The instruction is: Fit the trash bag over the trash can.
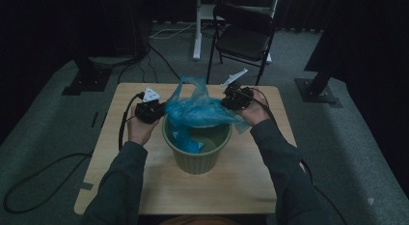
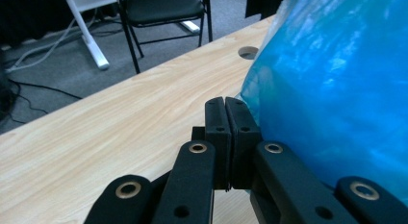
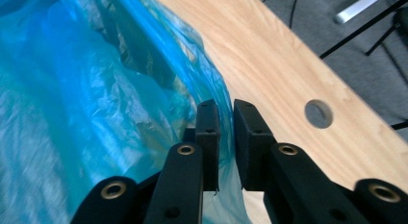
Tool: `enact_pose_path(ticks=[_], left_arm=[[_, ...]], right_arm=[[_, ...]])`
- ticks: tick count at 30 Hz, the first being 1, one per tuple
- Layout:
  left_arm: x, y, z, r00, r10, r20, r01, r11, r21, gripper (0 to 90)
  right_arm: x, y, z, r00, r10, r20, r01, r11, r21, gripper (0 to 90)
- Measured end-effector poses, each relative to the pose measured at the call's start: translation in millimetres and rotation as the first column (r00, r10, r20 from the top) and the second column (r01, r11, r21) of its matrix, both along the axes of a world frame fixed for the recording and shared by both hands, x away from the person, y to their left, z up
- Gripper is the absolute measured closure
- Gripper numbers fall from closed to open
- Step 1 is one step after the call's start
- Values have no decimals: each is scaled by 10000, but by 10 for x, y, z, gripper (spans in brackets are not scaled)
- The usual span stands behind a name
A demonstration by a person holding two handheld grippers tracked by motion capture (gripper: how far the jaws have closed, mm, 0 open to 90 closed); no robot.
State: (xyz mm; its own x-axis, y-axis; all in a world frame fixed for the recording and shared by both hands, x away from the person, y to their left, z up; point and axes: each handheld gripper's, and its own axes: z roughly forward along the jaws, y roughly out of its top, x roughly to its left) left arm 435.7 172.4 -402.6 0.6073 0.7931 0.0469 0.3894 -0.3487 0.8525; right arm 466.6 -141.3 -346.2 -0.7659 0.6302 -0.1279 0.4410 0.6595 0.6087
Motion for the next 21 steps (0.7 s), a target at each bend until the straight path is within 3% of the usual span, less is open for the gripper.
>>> enact_pose_path(ticks=[3,12,15,21], left_arm=[[12,-13,-42,9999,-66,-124,65,10000,-50,888],[46,4,-131,9982,-144,-577,119,9990,-434,890],[50,18,-175,9973,-169,-716,137,9989,-455,890],[14,63,-205,9967,-226,-785,169,9973,-720,889]], right_arm=[[14,-41,-47,9995,-54,-302,60,9998,207,834],[2,-103,-96,9969,-217,-754,235,9995,230,842],[20,-115,-154,9951,-319,-938,316,9995,-47,843],[-51,-174,-175,9947,-178,-1015,198,9996,186,850]])
